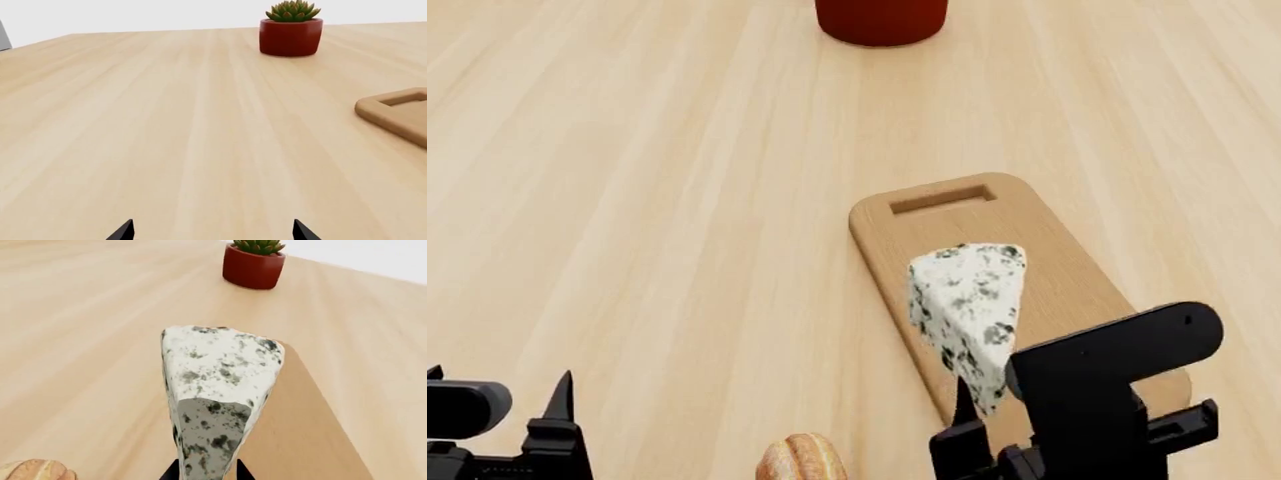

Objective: Place the bread and cheese on the cutting board.

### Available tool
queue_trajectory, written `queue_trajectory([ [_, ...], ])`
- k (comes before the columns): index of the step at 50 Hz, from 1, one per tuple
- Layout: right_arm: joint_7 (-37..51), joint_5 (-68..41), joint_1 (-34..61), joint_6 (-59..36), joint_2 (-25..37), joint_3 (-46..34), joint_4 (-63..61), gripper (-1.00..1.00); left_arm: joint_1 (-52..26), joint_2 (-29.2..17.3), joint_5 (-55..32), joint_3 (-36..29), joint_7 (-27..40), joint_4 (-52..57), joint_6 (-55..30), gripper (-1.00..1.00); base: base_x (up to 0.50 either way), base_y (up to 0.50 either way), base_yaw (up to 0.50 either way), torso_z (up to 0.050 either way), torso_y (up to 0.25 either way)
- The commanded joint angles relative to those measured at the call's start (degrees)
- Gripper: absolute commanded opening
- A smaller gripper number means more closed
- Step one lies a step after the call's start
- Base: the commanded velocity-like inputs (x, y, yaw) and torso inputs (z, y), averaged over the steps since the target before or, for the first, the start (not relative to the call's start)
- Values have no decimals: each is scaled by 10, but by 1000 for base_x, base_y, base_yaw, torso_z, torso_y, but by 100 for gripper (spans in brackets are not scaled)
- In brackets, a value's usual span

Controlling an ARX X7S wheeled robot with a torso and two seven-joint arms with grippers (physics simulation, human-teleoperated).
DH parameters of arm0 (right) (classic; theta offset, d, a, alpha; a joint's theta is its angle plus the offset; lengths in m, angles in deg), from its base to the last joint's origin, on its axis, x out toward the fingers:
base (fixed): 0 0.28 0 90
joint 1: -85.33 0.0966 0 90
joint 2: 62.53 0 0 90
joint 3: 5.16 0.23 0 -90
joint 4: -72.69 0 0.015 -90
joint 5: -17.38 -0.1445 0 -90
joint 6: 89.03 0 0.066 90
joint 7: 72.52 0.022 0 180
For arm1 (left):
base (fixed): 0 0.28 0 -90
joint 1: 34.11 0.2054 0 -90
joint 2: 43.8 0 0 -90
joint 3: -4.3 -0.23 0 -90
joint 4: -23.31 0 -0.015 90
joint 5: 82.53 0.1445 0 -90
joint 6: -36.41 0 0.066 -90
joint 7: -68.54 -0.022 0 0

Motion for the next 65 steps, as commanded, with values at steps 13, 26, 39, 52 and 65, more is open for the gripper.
queue_trajectory([
  [13, -236, 255, 254, 200, -65, -185, 463, -100, -1, 1, -9, 12, -17, -23, 36, 100, 0, 0, 0, 0, 1],
  [26, -338, 336, 338, 304, -154, -265, 753, -100, 0, -3, -15, 17, -12, -19, 32, 100, 0, 0, 0, 0, 0],
  [39, -360, 386, 370, 364, -199, -305, 903, -100, 0, -6, -17, 14, -9, -22, 34, 100, 0, 0, 0, 0, 1],
  [52, -344, 370, 320, 355, -189, -297, 851, -100, -1, -8, -15, 9, -9, -35, 44, 100, 1, 0, 0, 0, 0],
  [65, -316, 348, 311, 299, -163, -284, 744, 100, 3, -9, -19, 4, -6, -28, 42, 100, 0, 0, 1, 0, 0],
])
